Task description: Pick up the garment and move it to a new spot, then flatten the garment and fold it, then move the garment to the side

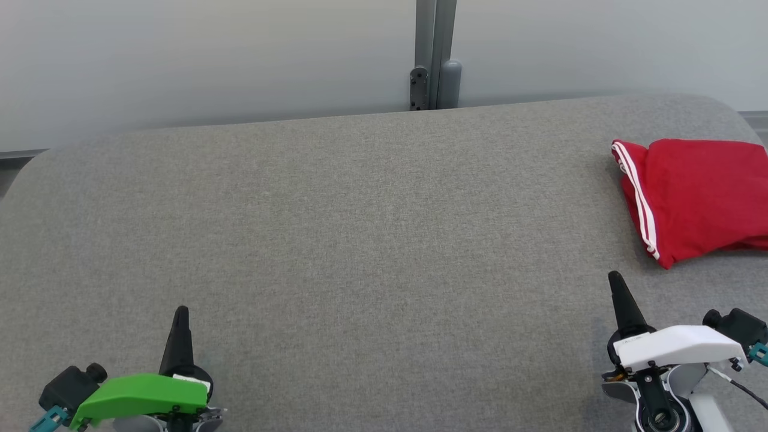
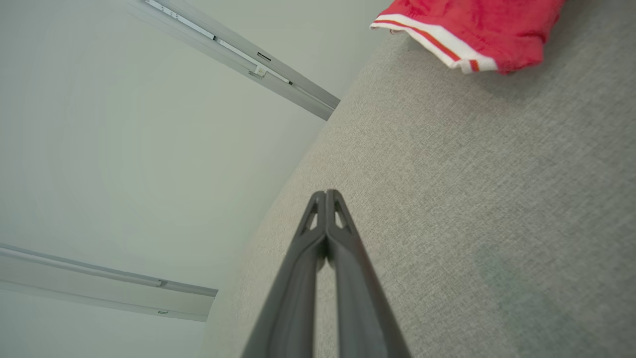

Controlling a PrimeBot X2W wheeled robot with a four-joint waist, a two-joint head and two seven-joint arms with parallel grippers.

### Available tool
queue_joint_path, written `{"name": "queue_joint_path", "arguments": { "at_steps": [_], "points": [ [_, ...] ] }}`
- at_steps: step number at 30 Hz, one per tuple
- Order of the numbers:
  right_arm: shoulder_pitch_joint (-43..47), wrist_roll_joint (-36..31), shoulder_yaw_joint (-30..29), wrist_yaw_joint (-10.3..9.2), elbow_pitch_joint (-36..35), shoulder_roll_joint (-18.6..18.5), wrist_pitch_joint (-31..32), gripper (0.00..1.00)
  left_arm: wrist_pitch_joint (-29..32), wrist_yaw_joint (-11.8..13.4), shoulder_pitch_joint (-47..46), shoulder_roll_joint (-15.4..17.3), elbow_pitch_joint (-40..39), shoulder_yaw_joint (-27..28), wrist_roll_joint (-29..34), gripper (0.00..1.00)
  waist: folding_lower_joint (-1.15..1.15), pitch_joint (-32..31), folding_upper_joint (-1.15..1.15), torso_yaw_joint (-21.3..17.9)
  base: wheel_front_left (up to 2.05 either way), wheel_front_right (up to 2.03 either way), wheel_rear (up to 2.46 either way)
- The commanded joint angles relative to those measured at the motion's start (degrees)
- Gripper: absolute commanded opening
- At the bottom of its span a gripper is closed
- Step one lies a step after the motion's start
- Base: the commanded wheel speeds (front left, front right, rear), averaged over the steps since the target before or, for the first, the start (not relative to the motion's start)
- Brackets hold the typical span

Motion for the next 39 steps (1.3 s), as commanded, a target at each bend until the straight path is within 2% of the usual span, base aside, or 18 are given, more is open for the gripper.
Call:
{"name": "queue_joint_path", "arguments": {
  "at_steps": [1, 39],
  "points": [
    [-1.04, 1.69, -0.34, 0.02, -0.79, -0.36, 0.40, 0.00, 0.47, -0.58, -1.49, 0.48, -0.41, 0.45, -1.77, 0.00, 0.00, -0.03, 0.00, -0.01, 0.00, 0.00, 0.00],
    [-1.49, 21.50, -2.71, 0.02, -1.03, -0.37, 5.77, 0.00, 5.93, -3.11, -3.85, 0.33, 0.53, 3.95, -20.32, 0.00, 0.00, -0.88, 0.00, -0.38, 0.00, 0.00, 0.00]
  ]
}}
